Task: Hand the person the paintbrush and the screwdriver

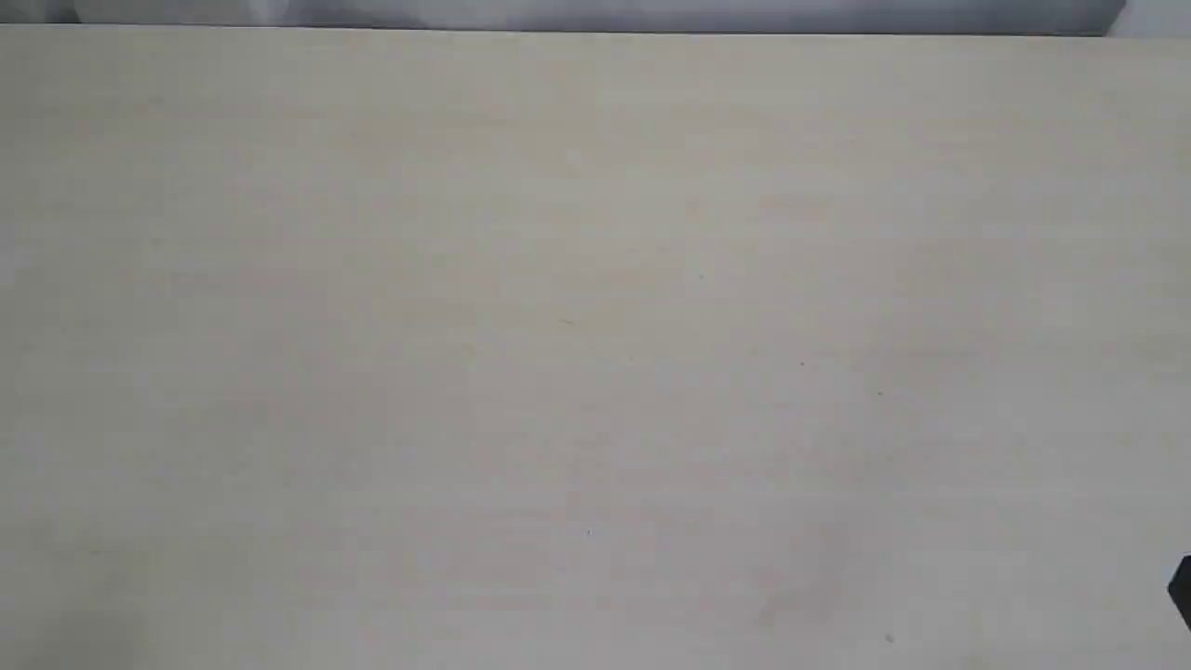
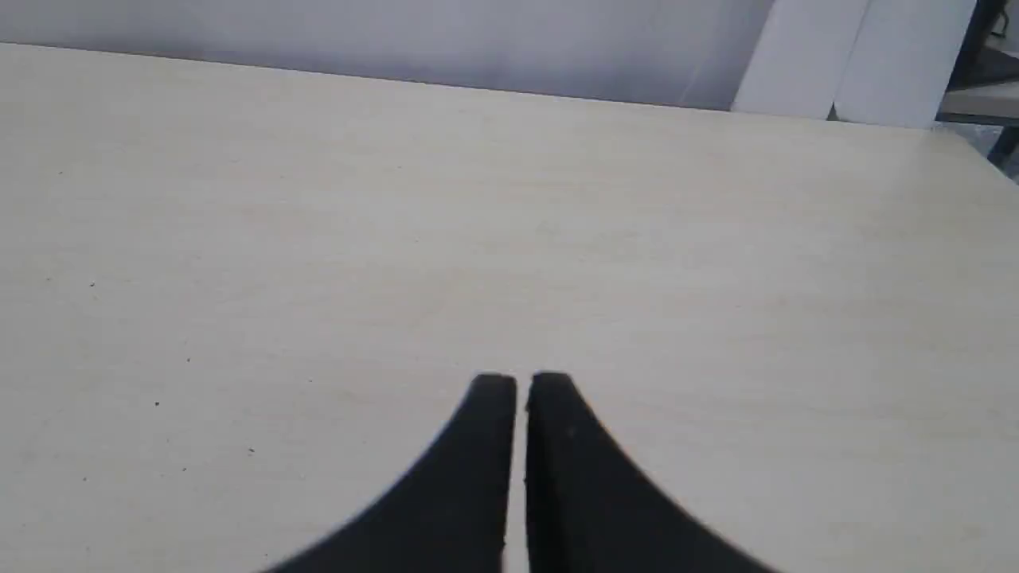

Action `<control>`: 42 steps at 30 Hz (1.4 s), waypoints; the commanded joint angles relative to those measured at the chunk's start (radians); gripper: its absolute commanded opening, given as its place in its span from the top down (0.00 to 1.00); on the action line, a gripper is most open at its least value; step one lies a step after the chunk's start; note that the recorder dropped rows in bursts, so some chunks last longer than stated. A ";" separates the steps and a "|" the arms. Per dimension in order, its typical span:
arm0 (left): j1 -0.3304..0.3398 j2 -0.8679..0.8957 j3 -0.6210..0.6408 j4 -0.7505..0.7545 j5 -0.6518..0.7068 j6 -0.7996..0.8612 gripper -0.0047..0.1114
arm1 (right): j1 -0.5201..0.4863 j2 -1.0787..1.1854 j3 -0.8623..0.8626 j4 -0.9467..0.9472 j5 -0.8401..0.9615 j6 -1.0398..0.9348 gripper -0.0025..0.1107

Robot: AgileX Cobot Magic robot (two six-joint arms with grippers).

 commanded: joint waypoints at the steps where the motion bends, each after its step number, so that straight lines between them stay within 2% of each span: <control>1: -0.008 -0.002 0.002 0.000 -0.008 -0.002 0.96 | 0.005 -0.005 0.003 -0.004 0.000 -0.008 0.94; 13: -0.008 -0.002 0.002 -0.003 -0.006 -0.002 0.96 | 0.005 -0.005 0.003 -0.008 -0.002 -0.008 0.94; 18: -0.008 -0.002 0.002 -0.003 -0.006 -0.002 0.96 | 0.005 -0.005 0.003 -0.008 -0.120 -0.008 0.94; 25: -0.008 -0.002 0.002 -0.003 -0.006 -0.002 0.96 | 0.005 -0.005 0.003 -0.001 -0.436 -0.008 0.94; 39: -0.008 -0.002 0.002 -0.001 -0.008 -0.002 0.96 | 0.005 -0.005 0.003 -0.001 -0.466 -0.008 0.94; 42: -0.008 -0.002 0.002 -0.001 -0.006 -0.002 0.96 | 0.008 -0.005 0.003 0.046 -0.582 0.020 0.94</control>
